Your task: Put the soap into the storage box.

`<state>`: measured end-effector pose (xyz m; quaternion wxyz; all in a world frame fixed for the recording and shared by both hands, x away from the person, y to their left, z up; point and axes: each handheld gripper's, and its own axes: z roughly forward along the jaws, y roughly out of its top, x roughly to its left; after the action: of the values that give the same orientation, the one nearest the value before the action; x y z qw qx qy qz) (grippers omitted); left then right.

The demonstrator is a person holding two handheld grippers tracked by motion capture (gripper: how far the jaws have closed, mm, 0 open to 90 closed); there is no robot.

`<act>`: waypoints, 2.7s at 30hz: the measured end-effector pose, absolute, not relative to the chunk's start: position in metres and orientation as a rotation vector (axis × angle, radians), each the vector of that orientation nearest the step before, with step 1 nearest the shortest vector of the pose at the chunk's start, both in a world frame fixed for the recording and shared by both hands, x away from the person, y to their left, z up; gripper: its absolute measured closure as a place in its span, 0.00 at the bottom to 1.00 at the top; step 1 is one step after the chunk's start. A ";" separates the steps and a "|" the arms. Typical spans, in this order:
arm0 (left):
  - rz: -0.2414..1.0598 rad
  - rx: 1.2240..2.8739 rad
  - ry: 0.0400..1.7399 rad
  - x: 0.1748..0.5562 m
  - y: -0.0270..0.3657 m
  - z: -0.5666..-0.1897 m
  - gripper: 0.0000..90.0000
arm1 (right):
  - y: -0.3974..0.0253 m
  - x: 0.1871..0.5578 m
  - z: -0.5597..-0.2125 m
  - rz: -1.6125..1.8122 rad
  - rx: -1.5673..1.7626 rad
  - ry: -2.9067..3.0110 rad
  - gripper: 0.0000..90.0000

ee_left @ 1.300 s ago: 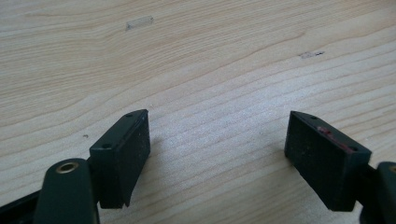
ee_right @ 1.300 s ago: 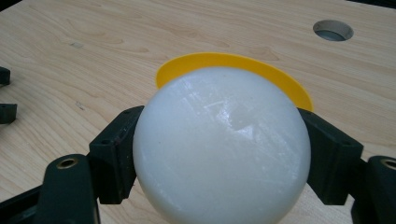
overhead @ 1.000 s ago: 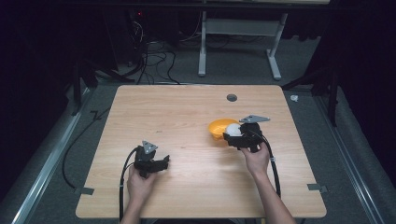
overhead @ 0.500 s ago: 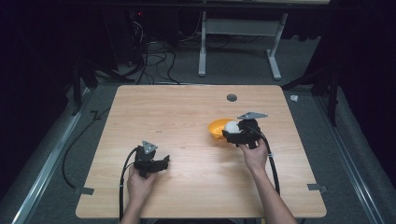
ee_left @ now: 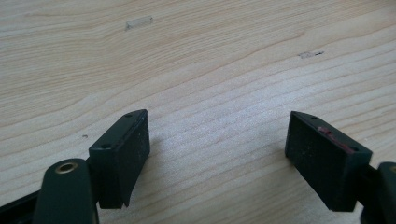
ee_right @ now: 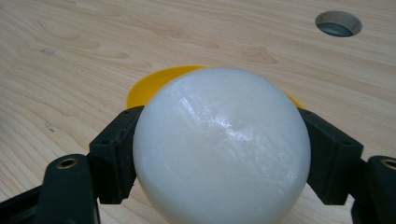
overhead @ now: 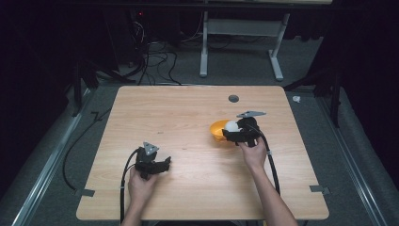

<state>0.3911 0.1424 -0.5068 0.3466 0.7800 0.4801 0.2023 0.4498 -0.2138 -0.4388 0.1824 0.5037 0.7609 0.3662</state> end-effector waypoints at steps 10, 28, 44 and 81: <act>0.523 2.023 1.245 0.391 0.143 -0.507 0.25 | -0.206 0.460 -0.439 1.009 1.414 2.167 0.27; 0.524 2.025 1.243 0.391 0.143 -0.507 0.25 | -0.195 0.479 -0.445 0.950 1.433 2.184 0.27; 0.523 2.025 1.243 0.391 0.143 -0.507 0.25 | -0.194 0.488 -0.458 0.908 1.472 2.194 0.27; 0.526 2.026 1.243 0.391 0.142 -0.507 0.25 | -0.202 0.476 -0.454 1.002 1.467 2.158 0.19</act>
<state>0.3908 0.1423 -0.5069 0.3462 0.7808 0.4789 0.2029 0.4764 -0.2024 -0.4544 0.1722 0.5170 0.7604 0.3532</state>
